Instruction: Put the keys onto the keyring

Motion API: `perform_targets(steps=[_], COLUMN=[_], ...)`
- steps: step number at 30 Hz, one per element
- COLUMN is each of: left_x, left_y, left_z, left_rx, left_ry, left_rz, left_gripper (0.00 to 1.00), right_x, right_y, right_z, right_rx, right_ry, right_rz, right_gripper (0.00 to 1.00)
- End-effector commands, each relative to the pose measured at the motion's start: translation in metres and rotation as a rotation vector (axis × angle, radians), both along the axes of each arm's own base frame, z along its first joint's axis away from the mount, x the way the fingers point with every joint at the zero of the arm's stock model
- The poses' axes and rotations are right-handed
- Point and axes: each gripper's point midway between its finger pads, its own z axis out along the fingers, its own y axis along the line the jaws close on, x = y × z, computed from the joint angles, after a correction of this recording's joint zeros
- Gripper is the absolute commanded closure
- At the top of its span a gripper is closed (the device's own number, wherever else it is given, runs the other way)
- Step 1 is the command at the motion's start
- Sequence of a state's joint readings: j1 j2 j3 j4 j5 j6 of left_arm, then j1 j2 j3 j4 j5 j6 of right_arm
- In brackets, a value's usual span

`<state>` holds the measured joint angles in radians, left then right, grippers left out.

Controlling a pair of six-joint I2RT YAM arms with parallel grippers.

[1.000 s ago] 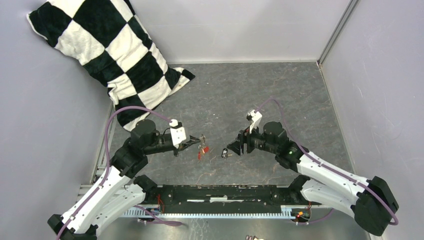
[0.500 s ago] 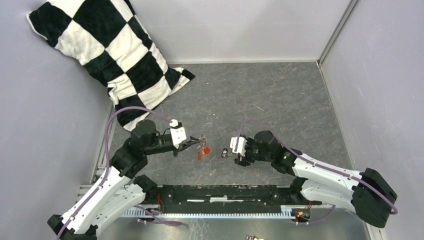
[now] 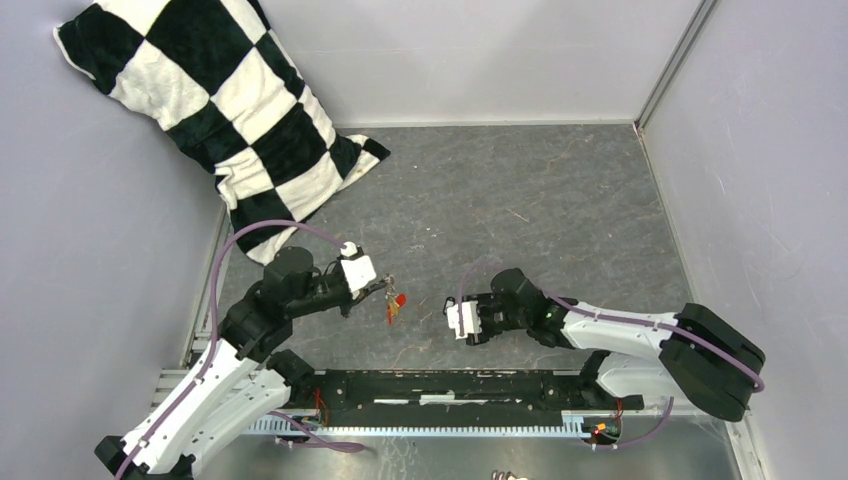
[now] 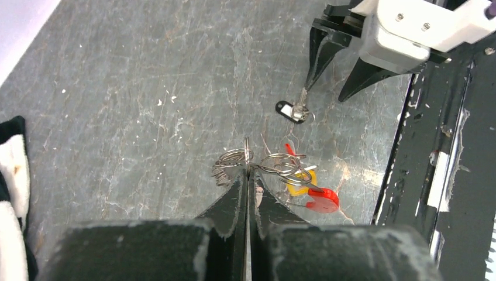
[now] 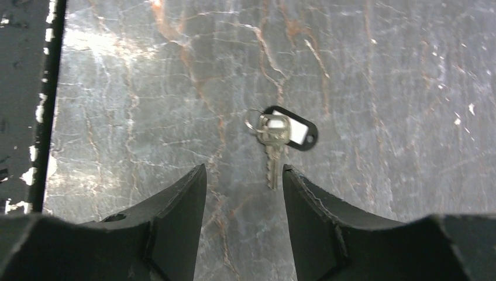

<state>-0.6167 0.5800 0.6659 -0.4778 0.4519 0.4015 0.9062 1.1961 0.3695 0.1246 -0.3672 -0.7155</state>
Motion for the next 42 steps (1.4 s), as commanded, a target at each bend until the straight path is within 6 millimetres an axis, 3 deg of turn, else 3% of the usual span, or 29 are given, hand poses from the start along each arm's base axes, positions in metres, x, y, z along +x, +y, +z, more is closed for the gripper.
perform_targets(steps=[1,19,33,42], left_x=[0.007,-0.002,-0.009,-0.01], left_y=[0.006,0.004,0.001,-0.003], left_z=[0.001,0.013,0.024,0.025], left_rx=[0.022,-0.032,-0.061,-0.076], left_ry=[-0.046,-0.038,-0.027,-0.021], left_rz=[0.028,0.013,-0.013,-0.032], left_gripper=[0.98,0.98,0.98,0.98], right_x=[-0.001,0.012,0.015,0.007], right_y=[0.026,0.044,0.035,0.022], right_z=[0.011,-0.002,-0.016,-0.014], right_rx=[0.022,-0.021,-0.078,-0.141], right_ry=[-0.086,-0.179,-0.186,-0.162], right_rz=[0.114,0.13,0.111,0.169], right_gripper=[0.45,0.58,0.64,0.58])
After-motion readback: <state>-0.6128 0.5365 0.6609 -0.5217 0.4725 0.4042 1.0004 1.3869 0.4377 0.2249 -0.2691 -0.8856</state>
